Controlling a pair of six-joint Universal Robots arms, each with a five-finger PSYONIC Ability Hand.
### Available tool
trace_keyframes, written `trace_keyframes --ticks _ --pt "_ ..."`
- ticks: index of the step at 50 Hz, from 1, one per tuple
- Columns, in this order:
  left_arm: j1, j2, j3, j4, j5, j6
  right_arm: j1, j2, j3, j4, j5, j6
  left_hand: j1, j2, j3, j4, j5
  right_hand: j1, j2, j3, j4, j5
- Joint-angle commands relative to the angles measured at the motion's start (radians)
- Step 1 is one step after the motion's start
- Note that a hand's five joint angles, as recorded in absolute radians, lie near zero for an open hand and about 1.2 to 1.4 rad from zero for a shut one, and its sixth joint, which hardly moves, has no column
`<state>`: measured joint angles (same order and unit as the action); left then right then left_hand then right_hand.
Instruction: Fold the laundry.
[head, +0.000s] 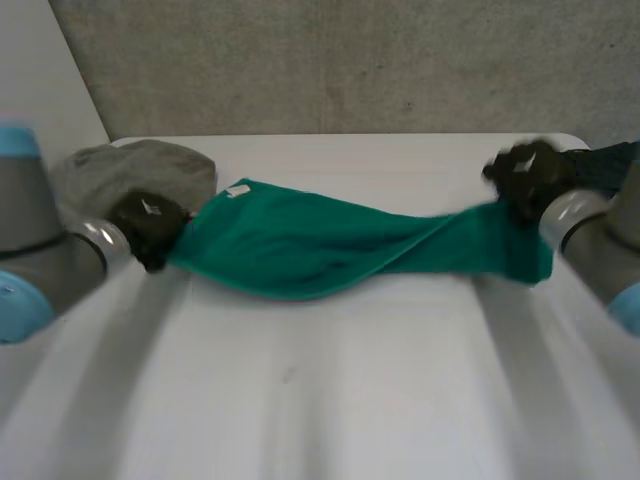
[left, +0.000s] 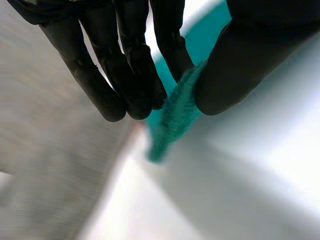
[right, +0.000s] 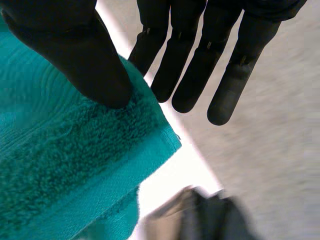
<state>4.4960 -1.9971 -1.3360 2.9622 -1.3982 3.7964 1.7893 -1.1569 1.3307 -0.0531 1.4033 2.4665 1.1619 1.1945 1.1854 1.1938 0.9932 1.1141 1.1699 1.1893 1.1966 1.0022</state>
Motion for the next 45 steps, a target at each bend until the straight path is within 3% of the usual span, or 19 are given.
trace_keyframes --ticks 1,6,11,17,21,29,35,38,42,45 --pt "0.023 0.395 0.069 -0.003 0.004 -0.202 -0.073 -0.158 -0.182 0.016 -0.049 0.184 0.234 0.202 0.211 0.202 0.229 0.282 0.226 0.207 0.200 0.219" --pt "0.055 0.451 0.153 -0.018 0.056 -0.326 -0.100 -0.210 -0.231 0.024 -0.095 0.310 0.234 0.202 0.211 0.202 0.229 0.282 0.226 0.207 0.200 0.219" --pt "0.051 0.377 0.225 -0.075 0.051 -0.331 -0.133 -0.216 -0.229 0.078 -0.161 0.305 0.234 0.202 0.211 0.202 0.229 0.282 0.226 0.207 0.200 0.219" --pt "0.038 0.267 0.296 -0.147 0.027 -0.316 -0.131 -0.205 -0.223 0.148 -0.179 0.264 0.234 0.202 0.211 0.202 0.229 0.282 0.226 0.207 0.200 0.219" --pt "0.019 0.138 0.340 -0.186 0.025 -0.302 -0.119 -0.135 -0.206 0.183 -0.182 0.224 0.234 0.202 0.211 0.202 0.229 0.282 0.226 0.207 0.200 0.219" --pt "-0.035 -0.182 0.529 -0.206 -0.010 -0.228 -0.059 0.147 -0.304 0.180 -0.152 0.102 0.234 0.202 0.211 0.202 0.229 0.282 0.226 0.207 0.200 0.219" --pt "-0.061 -0.307 0.889 -0.181 -0.099 -0.198 0.004 0.354 -0.675 0.011 -0.034 0.080 0.234 0.202 0.211 0.202 0.229 0.282 0.226 0.207 0.200 0.219" --pt "-0.057 -0.269 1.027 -0.085 -0.180 -0.265 -0.002 0.382 -0.819 -0.181 0.049 0.214 0.234 0.202 0.211 0.202 0.229 0.282 0.226 0.207 0.200 0.219" --pt "-0.044 -0.188 1.023 0.126 -0.260 -0.407 -0.022 0.349 -0.825 -0.466 0.118 0.424 0.234 0.202 0.211 0.202 0.229 0.282 0.226 0.207 0.200 0.219" --pt "-0.047 -0.151 0.970 0.231 -0.243 -0.461 -0.021 0.327 -0.774 -0.579 0.118 0.502 0.234 0.202 0.211 0.202 0.229 0.282 0.226 0.207 0.200 0.219"
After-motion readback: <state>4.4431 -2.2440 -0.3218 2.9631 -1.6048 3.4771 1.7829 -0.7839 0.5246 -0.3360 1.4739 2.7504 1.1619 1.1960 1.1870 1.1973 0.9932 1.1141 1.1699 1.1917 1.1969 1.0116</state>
